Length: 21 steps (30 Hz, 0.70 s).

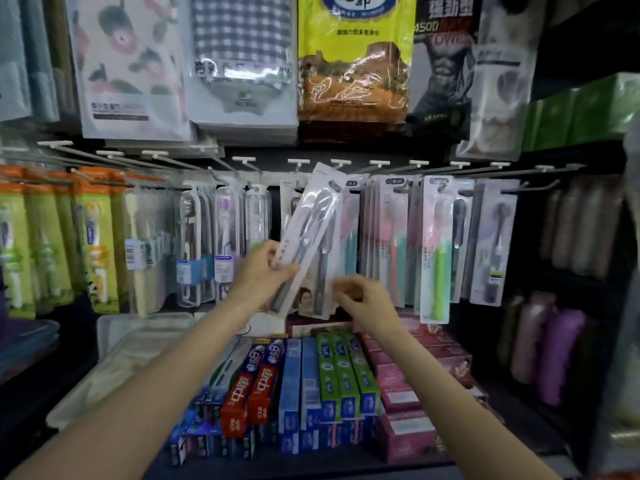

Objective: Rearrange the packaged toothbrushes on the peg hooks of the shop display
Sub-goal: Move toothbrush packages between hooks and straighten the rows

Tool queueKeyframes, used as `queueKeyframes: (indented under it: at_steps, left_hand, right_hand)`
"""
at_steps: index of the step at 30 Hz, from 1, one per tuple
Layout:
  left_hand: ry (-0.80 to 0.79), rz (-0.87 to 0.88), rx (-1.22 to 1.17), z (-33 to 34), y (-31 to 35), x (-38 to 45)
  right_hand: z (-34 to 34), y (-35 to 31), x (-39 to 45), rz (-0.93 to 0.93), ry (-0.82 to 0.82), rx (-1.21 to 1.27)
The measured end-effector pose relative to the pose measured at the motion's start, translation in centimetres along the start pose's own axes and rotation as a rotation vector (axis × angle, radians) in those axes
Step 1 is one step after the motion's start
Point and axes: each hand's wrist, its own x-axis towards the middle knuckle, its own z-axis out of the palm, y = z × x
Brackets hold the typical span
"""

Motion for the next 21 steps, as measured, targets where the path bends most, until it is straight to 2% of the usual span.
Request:
queueKeyframes:
  at_steps: [3,8,13,17,21]
  left_hand:
    - [0.021,0.016,0.027,-1.4,0.0,0.3]
    - [0.020,0.043,0.071,-1.2,0.1,0.3]
    - [0.024,0.052,0.115,-1.3,-0.1,0.2]
    - [0.048,0.083,0.120,-0.7,-0.6,0.1]
    - [0.052,0.105,0.131,0.0,-1.0,0.2]
  right_hand:
    - [-0.3,1.2,0.2,0.084,0.153,0.035]
    - [1.4,1.2,0.9,0.200,0.059,0.104]
    - [1.6,1.5,1.7,0.235,0.240,0.144]
    - [1.8,1.8,1.3,0.215,0.032,0.236]
    - [2.6,1.3,1.4,0.191,0.133,0.242]
